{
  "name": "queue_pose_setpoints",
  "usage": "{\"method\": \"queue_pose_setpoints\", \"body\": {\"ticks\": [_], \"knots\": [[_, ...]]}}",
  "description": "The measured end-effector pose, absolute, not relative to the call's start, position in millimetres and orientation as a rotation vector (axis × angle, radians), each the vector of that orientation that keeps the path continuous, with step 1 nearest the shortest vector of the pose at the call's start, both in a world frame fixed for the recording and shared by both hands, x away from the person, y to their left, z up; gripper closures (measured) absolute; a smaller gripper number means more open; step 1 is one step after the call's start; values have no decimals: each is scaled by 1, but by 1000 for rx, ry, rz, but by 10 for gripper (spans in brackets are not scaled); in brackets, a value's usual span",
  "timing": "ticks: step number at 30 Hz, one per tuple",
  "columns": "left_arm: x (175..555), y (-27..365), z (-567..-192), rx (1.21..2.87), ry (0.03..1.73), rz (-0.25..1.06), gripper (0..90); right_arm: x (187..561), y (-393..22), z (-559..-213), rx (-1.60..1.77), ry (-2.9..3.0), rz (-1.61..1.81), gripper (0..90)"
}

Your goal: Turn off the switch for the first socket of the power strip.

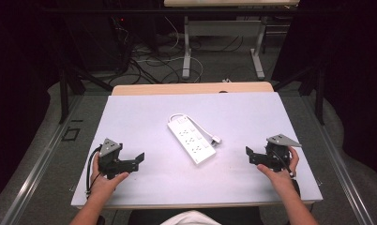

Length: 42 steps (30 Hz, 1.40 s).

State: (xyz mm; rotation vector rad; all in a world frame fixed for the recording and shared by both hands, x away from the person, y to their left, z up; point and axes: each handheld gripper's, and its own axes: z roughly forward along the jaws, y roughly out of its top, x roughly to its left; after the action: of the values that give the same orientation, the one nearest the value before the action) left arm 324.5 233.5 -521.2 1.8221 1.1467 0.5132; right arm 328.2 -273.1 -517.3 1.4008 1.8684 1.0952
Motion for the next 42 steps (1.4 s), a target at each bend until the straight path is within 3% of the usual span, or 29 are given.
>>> {"method": "queue_pose_setpoints", "body": {"ticks": [2,42], "knots": [[324,233,-521,1825,1146,513,12,328,-272,-516,1396,1877,1098,151],[319,233,-522,1838,1159,528,31,356,-227,-468,1291,2073,1135,183]]}}
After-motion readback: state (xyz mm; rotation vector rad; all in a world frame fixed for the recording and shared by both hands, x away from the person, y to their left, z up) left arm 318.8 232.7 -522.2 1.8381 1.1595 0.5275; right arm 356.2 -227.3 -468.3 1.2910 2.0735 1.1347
